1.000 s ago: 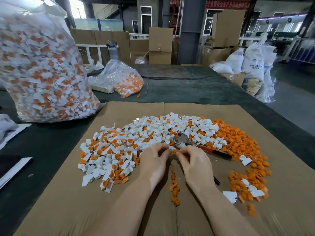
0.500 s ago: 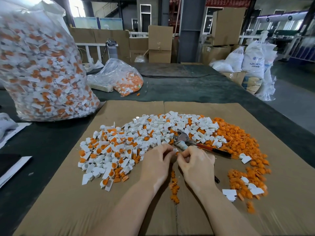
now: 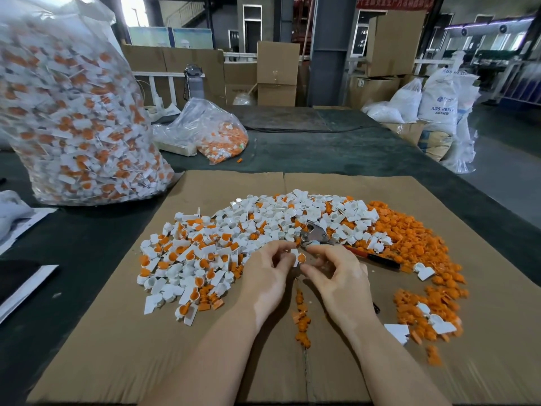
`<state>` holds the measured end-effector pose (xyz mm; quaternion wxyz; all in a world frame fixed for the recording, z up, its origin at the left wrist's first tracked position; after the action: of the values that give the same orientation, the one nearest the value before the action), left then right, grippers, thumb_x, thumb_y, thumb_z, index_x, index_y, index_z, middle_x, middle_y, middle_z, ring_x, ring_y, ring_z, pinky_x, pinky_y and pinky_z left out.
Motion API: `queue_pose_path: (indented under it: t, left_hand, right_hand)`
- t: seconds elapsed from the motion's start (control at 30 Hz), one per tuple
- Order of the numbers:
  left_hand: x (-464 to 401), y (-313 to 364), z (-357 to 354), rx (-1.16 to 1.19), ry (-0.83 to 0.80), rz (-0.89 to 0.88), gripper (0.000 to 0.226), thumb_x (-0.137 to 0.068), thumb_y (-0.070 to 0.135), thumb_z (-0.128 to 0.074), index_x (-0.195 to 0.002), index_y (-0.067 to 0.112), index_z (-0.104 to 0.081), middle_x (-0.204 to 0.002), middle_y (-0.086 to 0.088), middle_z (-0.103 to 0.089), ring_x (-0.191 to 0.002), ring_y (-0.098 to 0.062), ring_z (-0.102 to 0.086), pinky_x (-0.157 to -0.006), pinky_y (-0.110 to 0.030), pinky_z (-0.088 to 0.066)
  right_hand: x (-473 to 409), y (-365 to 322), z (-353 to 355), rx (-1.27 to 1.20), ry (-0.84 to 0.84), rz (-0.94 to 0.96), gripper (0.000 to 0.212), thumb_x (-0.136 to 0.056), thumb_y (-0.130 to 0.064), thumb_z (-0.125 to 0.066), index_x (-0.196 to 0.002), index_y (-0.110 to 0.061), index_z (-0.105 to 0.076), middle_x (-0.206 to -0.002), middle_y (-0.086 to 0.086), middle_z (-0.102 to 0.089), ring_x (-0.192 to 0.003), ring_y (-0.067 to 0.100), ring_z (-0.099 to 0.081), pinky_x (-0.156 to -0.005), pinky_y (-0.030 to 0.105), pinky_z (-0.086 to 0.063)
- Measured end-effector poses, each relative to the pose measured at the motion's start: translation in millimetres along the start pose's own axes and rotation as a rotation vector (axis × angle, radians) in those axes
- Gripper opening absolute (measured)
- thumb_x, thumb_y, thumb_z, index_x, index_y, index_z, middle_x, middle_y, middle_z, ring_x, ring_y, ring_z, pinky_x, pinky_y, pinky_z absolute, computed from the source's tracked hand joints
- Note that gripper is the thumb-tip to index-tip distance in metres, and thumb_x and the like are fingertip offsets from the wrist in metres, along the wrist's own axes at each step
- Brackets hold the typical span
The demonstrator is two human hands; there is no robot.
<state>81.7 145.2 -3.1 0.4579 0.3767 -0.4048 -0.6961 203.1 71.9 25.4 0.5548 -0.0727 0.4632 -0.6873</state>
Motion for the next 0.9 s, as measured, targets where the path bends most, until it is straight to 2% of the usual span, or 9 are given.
queue_pose_path:
  t: [0.07, 0.2, 0.43, 0.77, 0.9]
  left_hand:
    - [1.3, 2.1, -0.4, -0.008, -0.012, -0.011, 0.020, -0.094, 0.019, -0.054, -0.108, 0.028, -0.065, -0.095, 0.008, -0.064, -0.091, -0.004, -0.057, -0.072, -0.006, -0.039]
    - [2.2, 5.4, -1.4, -0.030, -0.025, -0.025, 0.020, -0.094, 0.019, -0.054, -0.109, 0.029, -0.064, -0.104, 0.008, -0.065, -0.100, -0.006, -0.057, -0.088, -0.022, -0.043]
    - [2.5, 5.3, -1.1, -0.034, -0.022, -0.015, 0.019, -0.094, 0.019, -0.055, -0.108, 0.026, -0.065, -0.101, 0.006, -0.066, -0.098, -0.009, -0.059, -0.088, -0.025, -0.047]
    - [0.0, 0.3, -4.7, 0.074, -0.035, 0.020, 0.015, -0.088, 0.022, -0.065, -0.102, 0.021, -0.066, -0.084, 0.001, -0.066, -0.082, -0.013, -0.062, -0.076, -0.025, -0.050]
    - [-2.6, -3.8, -1.8, 0.135, -0.003, 0.039, 0.012, -0.086, 0.020, -0.066, -0.098, 0.019, -0.066, -0.072, 0.005, -0.062, -0.068, -0.002, -0.058, -0.063, -0.008, -0.044]
  right_hand:
    - [0.2, -5.0, 0.4, 0.044, 0.000, 0.037, 0.030, -0.079, -0.020, -0.073, -0.106, -0.031, -0.066, -0.083, -0.010, -0.058, -0.086, 0.011, -0.054, -0.085, 0.046, -0.043]
    - [0.0, -6.9, -0.1, 0.094, -0.003, 0.059, 0.025, -0.084, -0.020, -0.068, -0.107, -0.030, -0.069, -0.085, -0.013, -0.056, -0.090, 0.007, -0.050, -0.087, 0.041, -0.038]
    - [-0.5, -6.3, 0.1, 0.106, -0.001, 0.046, 0.020, -0.084, -0.020, -0.067, -0.102, -0.026, -0.070, -0.087, -0.011, -0.057, -0.090, 0.008, -0.051, -0.087, 0.042, -0.040]
    - [-0.4, -5.7, 1.7, 0.147, 0.028, 0.077, 0.028, -0.081, -0.022, -0.071, -0.108, -0.026, -0.068, -0.090, -0.009, -0.059, -0.092, 0.008, -0.049, -0.087, 0.039, -0.039]
    - [-10.6, 10.3, 18.4, 0.333, 0.068, -0.043, 0.045, -0.085, -0.039, -0.063, -0.127, -0.023, -0.054, -0.120, -0.004, -0.056, -0.115, 0.014, -0.044, -0.096, 0.035, -0.030]
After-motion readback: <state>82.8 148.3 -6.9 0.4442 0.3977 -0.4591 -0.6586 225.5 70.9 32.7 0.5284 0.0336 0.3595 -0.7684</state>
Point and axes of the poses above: each hand's wrist, its own x-axis away from the middle knuckle, its own z-axis out of the back of the hand, y = z × x, the point moved 10 cm from there along -x, towards the middle knuckle
